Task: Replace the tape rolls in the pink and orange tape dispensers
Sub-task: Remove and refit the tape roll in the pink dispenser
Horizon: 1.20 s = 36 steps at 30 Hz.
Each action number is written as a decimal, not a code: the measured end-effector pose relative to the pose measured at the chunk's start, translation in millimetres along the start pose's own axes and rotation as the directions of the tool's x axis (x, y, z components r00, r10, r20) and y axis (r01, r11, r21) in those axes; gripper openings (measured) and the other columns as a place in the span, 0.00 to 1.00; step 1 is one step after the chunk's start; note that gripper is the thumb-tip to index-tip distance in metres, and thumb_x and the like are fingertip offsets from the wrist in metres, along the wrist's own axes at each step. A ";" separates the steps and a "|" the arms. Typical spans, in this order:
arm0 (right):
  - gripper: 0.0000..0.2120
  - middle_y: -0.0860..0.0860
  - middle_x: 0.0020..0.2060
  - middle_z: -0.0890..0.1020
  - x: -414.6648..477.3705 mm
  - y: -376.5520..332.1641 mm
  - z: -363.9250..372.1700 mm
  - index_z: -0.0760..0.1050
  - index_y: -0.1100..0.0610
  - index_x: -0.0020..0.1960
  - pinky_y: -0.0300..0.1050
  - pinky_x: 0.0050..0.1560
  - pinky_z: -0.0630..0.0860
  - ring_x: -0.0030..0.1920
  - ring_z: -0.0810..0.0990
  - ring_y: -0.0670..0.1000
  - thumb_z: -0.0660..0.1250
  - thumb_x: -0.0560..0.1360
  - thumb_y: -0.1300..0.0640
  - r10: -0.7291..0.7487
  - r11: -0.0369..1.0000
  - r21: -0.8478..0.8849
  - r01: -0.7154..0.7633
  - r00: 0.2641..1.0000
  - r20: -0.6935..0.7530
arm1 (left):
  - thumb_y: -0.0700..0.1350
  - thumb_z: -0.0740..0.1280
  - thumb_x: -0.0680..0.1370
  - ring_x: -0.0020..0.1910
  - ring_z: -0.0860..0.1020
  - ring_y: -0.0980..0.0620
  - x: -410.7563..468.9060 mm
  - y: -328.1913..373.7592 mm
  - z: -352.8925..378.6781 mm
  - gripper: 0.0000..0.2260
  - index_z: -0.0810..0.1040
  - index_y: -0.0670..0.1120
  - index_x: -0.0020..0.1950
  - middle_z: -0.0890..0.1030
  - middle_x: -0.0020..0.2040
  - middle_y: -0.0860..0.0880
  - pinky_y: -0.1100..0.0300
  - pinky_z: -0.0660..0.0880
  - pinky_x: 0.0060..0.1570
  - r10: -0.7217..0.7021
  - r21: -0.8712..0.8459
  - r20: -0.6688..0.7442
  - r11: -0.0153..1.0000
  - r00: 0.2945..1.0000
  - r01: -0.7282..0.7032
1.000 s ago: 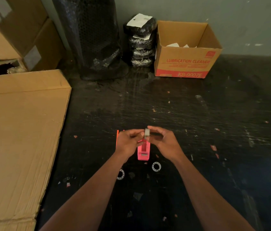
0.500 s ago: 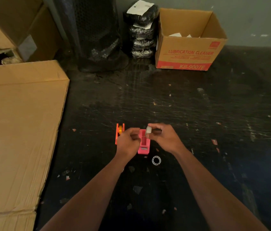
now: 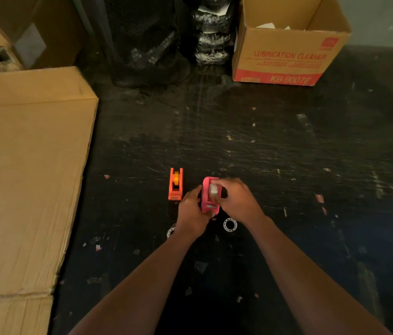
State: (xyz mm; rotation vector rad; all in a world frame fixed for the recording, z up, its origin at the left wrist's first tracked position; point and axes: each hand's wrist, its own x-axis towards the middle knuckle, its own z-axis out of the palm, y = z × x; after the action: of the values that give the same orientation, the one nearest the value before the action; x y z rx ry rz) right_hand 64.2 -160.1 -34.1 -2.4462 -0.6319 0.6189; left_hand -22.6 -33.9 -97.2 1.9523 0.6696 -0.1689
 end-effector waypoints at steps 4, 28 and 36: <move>0.20 0.53 0.65 0.81 2.0 1.6 2.6 0.78 0.51 0.71 0.53 0.68 0.74 0.68 0.76 0.55 0.68 0.79 0.57 -0.017 0.998 -0.059 0.018 1.000 0.014 | 0.43 0.81 0.71 0.62 0.82 0.57 -1.9 3.9 1.6 0.33 0.74 0.52 0.74 0.84 0.63 0.53 0.50 0.80 0.65 0.054 0.009 -0.002 0.999 0.999 -0.054; 0.27 0.53 0.78 0.66 7.0 12.0 8.2 0.67 0.57 0.79 0.50 0.78 0.64 0.78 0.65 0.54 0.68 0.80 0.59 -0.013 0.998 -0.065 0.017 0.998 0.059 | 0.35 0.76 0.75 0.64 0.78 0.59 -14.2 17.8 -6.2 0.31 0.72 0.46 0.77 0.83 0.66 0.49 0.57 0.76 0.68 0.080 -0.021 -0.017 0.997 0.997 -0.080; 0.18 0.57 0.66 0.78 6.1 14.8 4.1 0.76 0.59 0.71 0.48 0.68 0.72 0.66 0.77 0.56 0.64 0.81 0.63 -0.014 0.999 -0.032 0.014 1.000 0.003 | 0.33 0.71 0.77 0.60 0.78 0.60 -14.5 24.4 -7.9 0.23 0.78 0.45 0.71 0.83 0.62 0.52 0.72 0.72 0.56 0.032 -0.047 -0.117 0.998 0.993 -0.038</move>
State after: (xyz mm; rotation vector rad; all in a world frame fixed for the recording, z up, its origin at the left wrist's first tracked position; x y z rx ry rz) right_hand 71.3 -166.3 -47.7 -2.4690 -0.6646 0.6116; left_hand -23.3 -40.5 -68.4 1.9361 0.7084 -0.0167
